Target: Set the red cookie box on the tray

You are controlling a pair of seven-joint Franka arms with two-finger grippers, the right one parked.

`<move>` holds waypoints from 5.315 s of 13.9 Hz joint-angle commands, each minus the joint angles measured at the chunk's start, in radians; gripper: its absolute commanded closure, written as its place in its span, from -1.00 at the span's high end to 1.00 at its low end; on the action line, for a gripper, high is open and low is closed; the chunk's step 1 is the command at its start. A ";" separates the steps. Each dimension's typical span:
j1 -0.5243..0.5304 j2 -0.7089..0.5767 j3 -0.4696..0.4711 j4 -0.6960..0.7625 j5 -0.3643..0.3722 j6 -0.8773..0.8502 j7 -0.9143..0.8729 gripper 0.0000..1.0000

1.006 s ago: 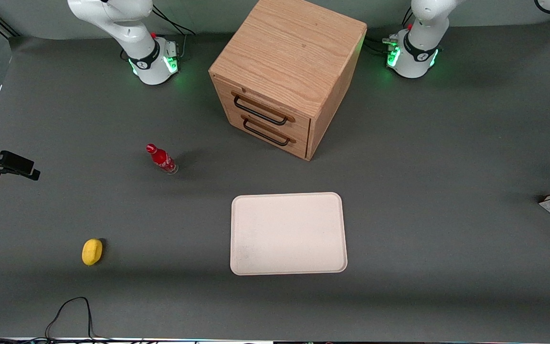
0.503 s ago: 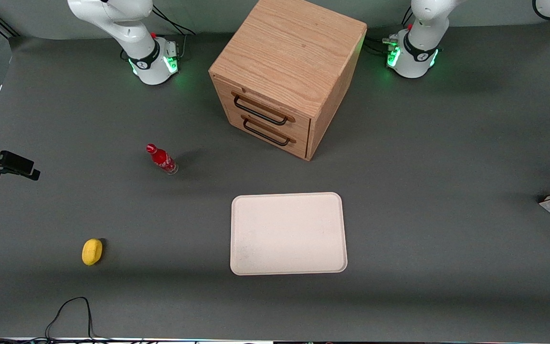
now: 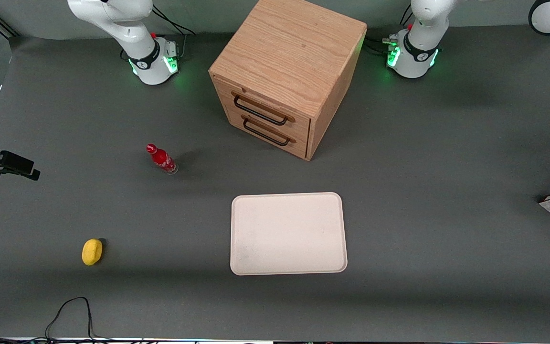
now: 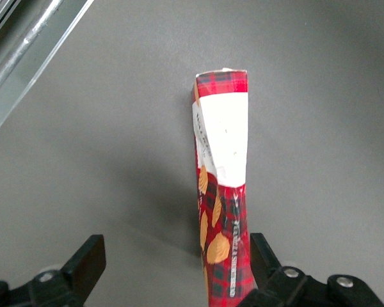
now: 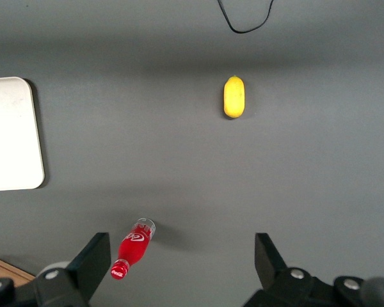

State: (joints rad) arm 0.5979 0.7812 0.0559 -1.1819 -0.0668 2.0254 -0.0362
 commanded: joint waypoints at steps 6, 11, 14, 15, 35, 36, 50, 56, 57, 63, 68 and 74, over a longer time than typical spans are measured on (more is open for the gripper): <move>-0.023 0.075 -0.024 -0.005 -0.014 0.144 -0.079 1.00; -0.023 0.096 -0.025 -0.005 -0.014 0.154 -0.097 0.83; -0.024 0.101 -0.024 -0.004 -0.014 0.154 -0.099 0.20; -0.024 0.101 -0.025 -0.004 -0.013 0.154 -0.099 -0.10; -0.004 -0.115 -0.011 0.294 0.004 -0.384 -0.082 -1.00; -0.004 -0.138 -0.010 0.294 0.007 -0.417 -0.080 -1.00; -0.470 -0.292 -0.050 0.297 0.078 -0.689 0.016 -1.00; -0.846 -0.264 -0.045 0.294 0.114 -0.645 -0.115 -1.00; -0.906 -0.261 -0.045 0.289 0.114 -0.618 -0.192 -1.00; -1.116 -0.240 -0.047 0.291 0.113 -0.559 -0.514 -1.00; -1.156 -0.192 -0.044 0.278 0.113 -0.548 -0.574 -1.00; -1.135 -0.149 -0.042 0.053 0.114 -0.239 -0.541 -1.00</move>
State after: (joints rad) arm -0.5423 0.6632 0.0063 -1.0237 0.0340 1.6877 -0.5876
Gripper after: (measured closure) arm 0.974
